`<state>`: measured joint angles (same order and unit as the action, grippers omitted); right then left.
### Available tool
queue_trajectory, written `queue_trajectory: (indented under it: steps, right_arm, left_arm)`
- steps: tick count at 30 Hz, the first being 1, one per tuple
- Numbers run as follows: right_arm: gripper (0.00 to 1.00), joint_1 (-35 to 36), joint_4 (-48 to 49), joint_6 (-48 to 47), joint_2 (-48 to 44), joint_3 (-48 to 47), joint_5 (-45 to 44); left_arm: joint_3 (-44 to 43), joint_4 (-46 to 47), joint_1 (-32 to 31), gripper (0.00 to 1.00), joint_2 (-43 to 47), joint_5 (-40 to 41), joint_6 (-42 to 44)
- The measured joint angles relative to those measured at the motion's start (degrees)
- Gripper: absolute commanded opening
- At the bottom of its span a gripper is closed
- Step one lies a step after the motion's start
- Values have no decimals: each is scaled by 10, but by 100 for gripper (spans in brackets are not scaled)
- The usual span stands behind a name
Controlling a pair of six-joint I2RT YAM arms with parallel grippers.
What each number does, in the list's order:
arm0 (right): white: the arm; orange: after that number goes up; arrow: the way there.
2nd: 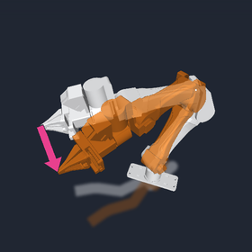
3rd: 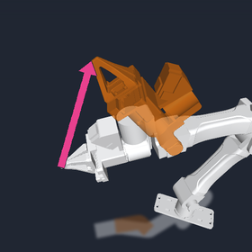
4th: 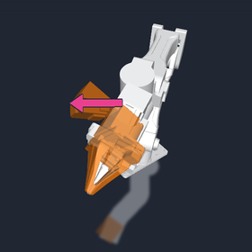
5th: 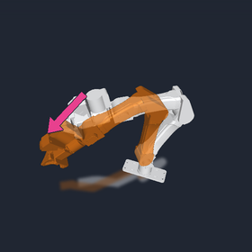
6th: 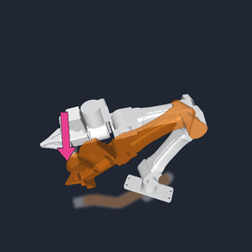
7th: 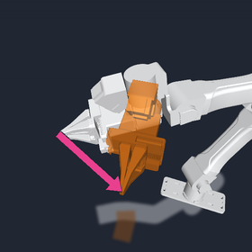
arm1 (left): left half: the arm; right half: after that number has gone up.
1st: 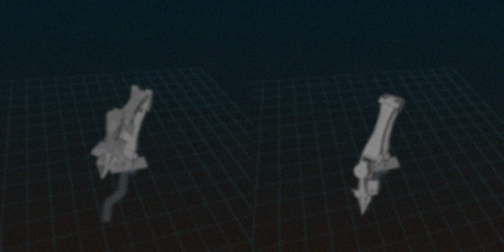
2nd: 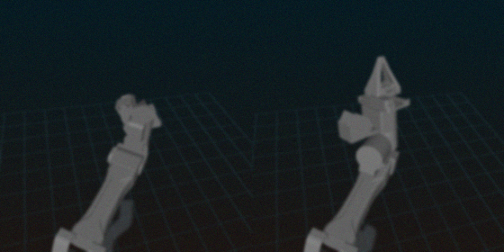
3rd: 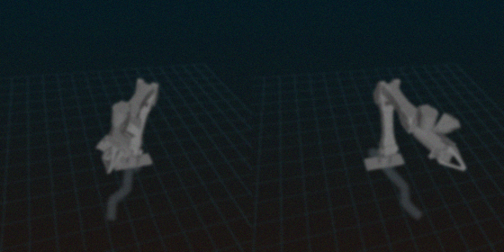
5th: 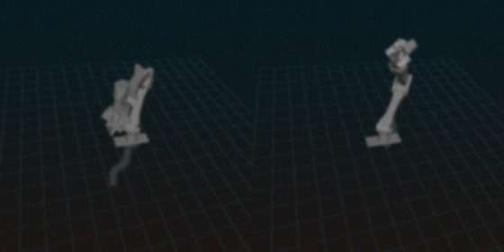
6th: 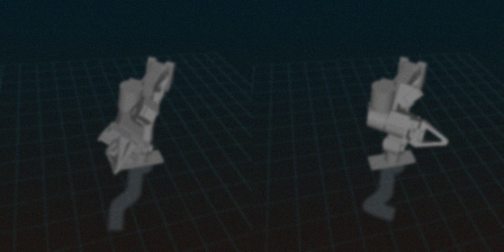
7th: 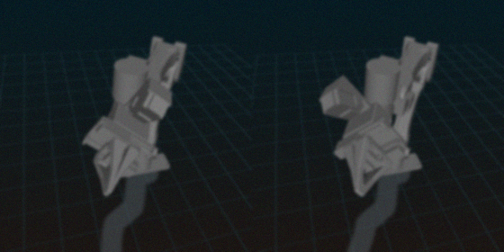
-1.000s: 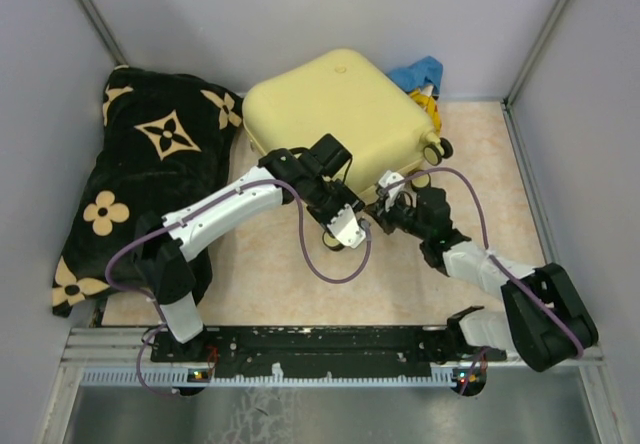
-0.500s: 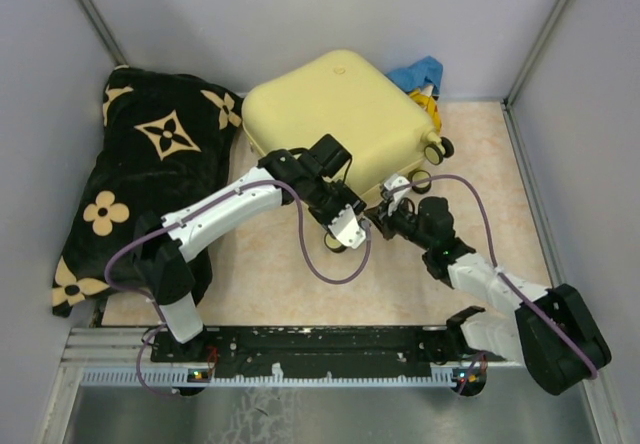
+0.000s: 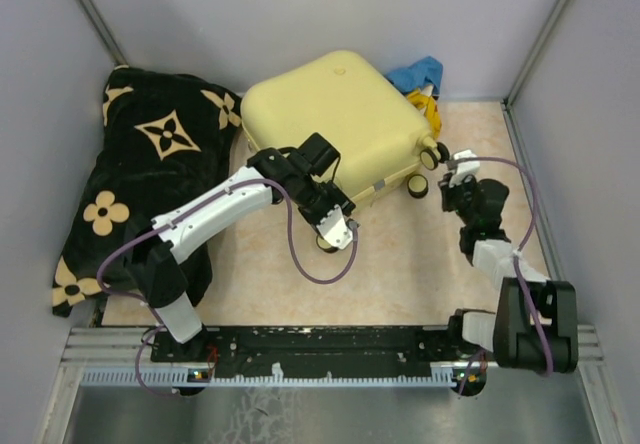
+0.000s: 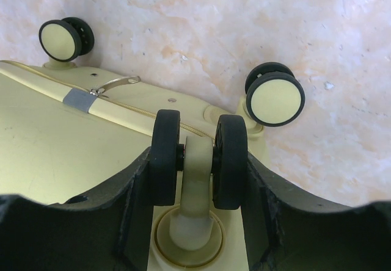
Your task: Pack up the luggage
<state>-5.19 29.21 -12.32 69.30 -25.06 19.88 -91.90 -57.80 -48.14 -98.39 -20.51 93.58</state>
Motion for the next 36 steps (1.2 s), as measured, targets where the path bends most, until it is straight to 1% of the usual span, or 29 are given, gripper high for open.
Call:
queue_trajectory:
  steps: [2, 3, 6, 9, 11, 12, 13, 14, 16, 19, 22, 27, 31, 36]
  right_arm:
    - [0, -48, 18, 0, 48, -31, 1]
    - [0, -56, 22, 1, 61, -40, 2]
    - [1, -94, 22, 12, 117, -96, 50]
    - [36, -108, 2, 40, 140, -145, 114]
    - [53, -95, -1, 72, 124, -143, 144]
    - [58, -80, 0, 86, 108, -132, 150]
    - [59, -61, 0, 95, 84, -113, 133]
    - [61, -48, 0, 111, 63, -93, 139]
    - [66, 9, 0, 143, 9, -44, 141]
    - [67, 105, 16, 177, -41, 12, 125]
    - [67, 168, 42, 194, -33, 38, 92]
    - [66, 214, 101, 194, 37, 42, 22]
    - [65, 249, 135, 179, 76, 44, -1]
    - [61, 259, 155, 163, 125, 30, -27]
  left_arm:
    - [4, -12, 6, 0, 5, 2, 12]
    - [6, -15, 8, 0, 7, 4, 17]
    - [7, -24, 13, 0, 10, 4, 27]
    - [7, -27, 14, 0, 10, 4, 28]
    - [6, -27, 14, 0, 10, 3, 28]
    - [6, -27, 14, 0, 10, 3, 28]
    - [6, -29, 15, 0, 10, 5, 26]
    - [5, -32, 17, 0, 10, 4, 27]
    - [4, -33, 21, 0, 10, 2, 27]
    - [4, -33, 21, 0, 10, 0, 26]
    - [4, -33, 22, 0, 10, -1, 26]
    - [4, -33, 22, 0, 10, -1, 26]
    - [5, -31, 22, 0, 10, -3, 23]
    - [6, -29, 23, 0, 11, -4, 21]
